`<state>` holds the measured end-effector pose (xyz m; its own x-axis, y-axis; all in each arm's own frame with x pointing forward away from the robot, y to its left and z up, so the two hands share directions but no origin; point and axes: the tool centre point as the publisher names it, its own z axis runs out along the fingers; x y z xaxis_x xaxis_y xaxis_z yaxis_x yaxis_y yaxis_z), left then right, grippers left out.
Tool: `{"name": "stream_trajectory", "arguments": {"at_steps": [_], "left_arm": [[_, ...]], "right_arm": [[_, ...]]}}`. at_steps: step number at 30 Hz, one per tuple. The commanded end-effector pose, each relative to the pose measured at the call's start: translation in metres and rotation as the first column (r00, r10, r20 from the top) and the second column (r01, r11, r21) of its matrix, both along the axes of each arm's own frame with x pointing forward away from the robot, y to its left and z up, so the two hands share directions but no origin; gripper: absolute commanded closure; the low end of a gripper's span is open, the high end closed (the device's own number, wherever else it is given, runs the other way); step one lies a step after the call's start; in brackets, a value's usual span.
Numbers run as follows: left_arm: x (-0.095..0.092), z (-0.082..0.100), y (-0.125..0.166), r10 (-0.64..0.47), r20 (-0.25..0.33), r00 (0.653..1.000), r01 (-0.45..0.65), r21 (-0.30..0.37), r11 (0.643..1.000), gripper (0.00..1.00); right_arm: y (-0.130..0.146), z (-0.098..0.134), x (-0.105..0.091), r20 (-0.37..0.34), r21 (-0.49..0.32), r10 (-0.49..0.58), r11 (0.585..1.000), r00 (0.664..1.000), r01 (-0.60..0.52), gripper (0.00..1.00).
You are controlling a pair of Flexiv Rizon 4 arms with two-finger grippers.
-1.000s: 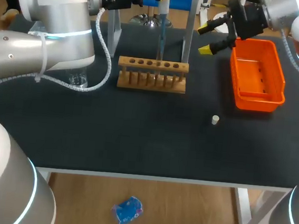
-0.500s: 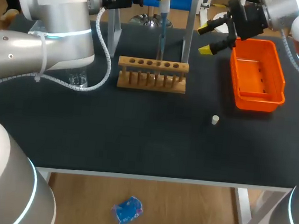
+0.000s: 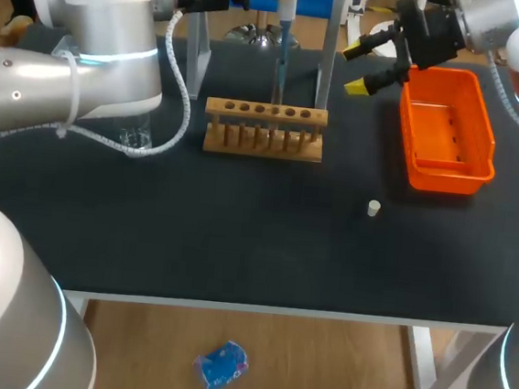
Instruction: Invert the test tube, pick up the pipette, mount the tip to pipette, aspirate from beaker and dispense into the tube, eject the tip, return the pipette, and cap with the stopper.
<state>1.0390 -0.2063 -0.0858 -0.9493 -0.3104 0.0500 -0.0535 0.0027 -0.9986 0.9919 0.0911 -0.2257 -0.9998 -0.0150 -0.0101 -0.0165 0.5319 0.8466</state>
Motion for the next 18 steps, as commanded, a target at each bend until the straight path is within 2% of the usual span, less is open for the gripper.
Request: {"name": "stream_trajectory", "arguments": {"at_steps": [1, 18], "left_arm": [[-0.002, 0.005, 0.002, -0.001, -0.001, 1.000, 0.001, 0.008, 1.000, 1.00], [0.000, 0.026, 0.002, 0.002, 0.032, 0.999, -0.003, 0.022, 1.000, 1.00]], "right_arm": [[0.000, 0.000, 0.000, 0.000, -0.002, 0.000, 1.000, 1.000, 0.000, 0.00], [0.000, 0.000, 0.000, 0.000, -0.002, 0.000, 1.000, 1.000, 0.000, 0.00]]}}
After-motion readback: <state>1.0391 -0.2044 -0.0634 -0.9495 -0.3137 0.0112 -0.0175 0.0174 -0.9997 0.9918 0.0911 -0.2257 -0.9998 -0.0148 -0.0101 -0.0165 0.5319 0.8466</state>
